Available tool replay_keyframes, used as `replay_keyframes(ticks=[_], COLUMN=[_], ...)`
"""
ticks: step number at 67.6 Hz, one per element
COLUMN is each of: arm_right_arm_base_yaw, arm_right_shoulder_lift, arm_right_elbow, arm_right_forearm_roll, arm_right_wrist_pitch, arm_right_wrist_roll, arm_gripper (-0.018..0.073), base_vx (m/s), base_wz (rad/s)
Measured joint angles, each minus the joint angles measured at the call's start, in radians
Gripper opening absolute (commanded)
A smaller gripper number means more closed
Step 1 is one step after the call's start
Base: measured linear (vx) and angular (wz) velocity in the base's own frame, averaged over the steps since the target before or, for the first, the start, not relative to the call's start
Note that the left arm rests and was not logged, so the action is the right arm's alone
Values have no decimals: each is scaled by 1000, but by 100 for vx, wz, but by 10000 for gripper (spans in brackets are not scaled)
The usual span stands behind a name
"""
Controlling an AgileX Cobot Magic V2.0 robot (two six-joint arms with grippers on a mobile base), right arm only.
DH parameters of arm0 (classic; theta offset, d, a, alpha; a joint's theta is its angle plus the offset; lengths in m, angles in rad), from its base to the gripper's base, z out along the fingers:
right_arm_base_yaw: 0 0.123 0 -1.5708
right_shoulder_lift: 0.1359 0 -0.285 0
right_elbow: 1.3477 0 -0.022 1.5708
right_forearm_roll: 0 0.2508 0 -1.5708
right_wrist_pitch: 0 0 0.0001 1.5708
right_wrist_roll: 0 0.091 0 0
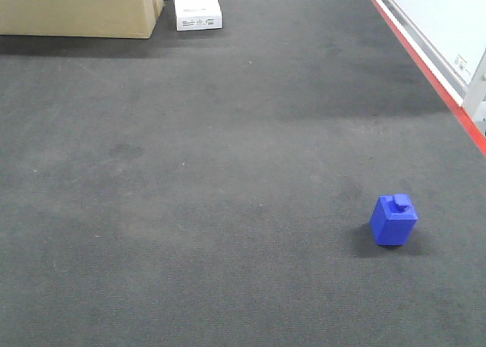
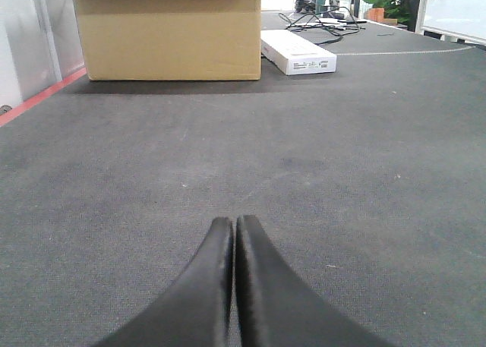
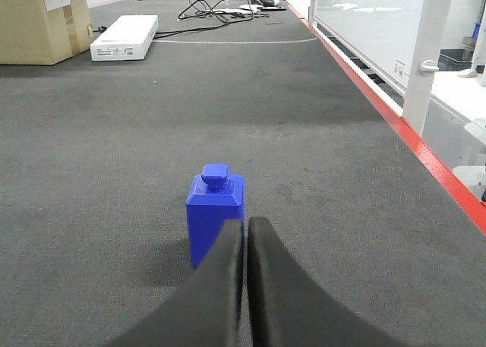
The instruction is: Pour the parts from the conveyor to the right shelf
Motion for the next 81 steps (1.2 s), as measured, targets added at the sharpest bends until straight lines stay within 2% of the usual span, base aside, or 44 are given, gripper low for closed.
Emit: replay_keyframes(ticks=[36,50,67,81], arm_right_arm_base_yaw=[0,0,0,0], arm_right_shoulder_lift=[0,0,0,0], arm_right_elbow=[0,0,0,0], arm_right_forearm_roll=[0,-53,-59,-56], arm_right_wrist_pitch=[0,0,-3,-131], arm_right_wrist_roll=[0,-45,-45,-45], arm_gripper=[-10,-10,-10,-10], base_vx=[0,0,0,0], base_wz=[0,0,0,0])
